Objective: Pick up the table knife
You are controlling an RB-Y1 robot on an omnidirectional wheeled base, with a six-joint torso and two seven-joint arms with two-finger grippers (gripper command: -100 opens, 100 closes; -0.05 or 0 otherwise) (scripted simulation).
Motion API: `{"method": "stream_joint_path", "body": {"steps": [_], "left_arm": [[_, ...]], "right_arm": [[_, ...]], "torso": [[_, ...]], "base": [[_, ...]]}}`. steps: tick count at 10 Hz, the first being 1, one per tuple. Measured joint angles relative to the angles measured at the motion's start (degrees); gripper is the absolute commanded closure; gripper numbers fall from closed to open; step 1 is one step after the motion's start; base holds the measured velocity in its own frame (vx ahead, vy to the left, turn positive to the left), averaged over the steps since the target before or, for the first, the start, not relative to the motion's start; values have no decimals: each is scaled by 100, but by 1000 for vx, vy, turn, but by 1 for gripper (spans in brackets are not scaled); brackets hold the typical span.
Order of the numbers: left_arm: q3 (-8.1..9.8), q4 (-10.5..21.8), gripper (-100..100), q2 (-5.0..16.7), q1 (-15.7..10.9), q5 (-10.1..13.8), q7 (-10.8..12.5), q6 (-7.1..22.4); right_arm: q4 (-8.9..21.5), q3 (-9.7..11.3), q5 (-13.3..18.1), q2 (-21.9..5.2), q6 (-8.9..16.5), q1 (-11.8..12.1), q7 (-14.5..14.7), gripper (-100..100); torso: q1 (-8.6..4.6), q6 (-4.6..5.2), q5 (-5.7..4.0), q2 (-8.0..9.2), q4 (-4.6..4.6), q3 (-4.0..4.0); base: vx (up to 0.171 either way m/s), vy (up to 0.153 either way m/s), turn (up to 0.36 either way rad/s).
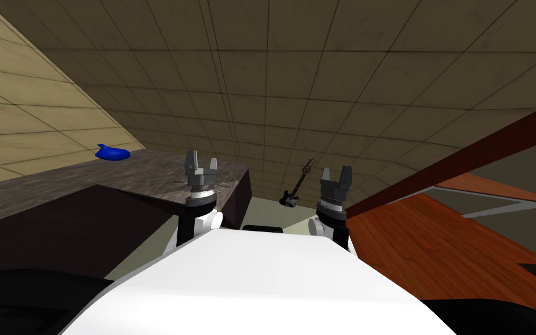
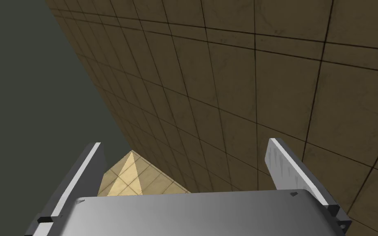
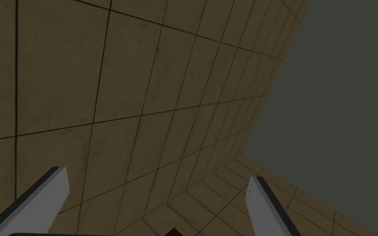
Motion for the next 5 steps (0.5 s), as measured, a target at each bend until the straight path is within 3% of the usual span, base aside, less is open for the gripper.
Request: {"method": "stream_joint_path", "body": {"steps": [5], "left_arm": [[442, 77, -100, 450, -67, 62, -147, 703]], "right_arm": [[0, 0, 0, 0, 0, 1, 0, 0]], "torso": [[-17, 0, -4, -31, -7, -18]], "base": [[76, -45, 51]]}}
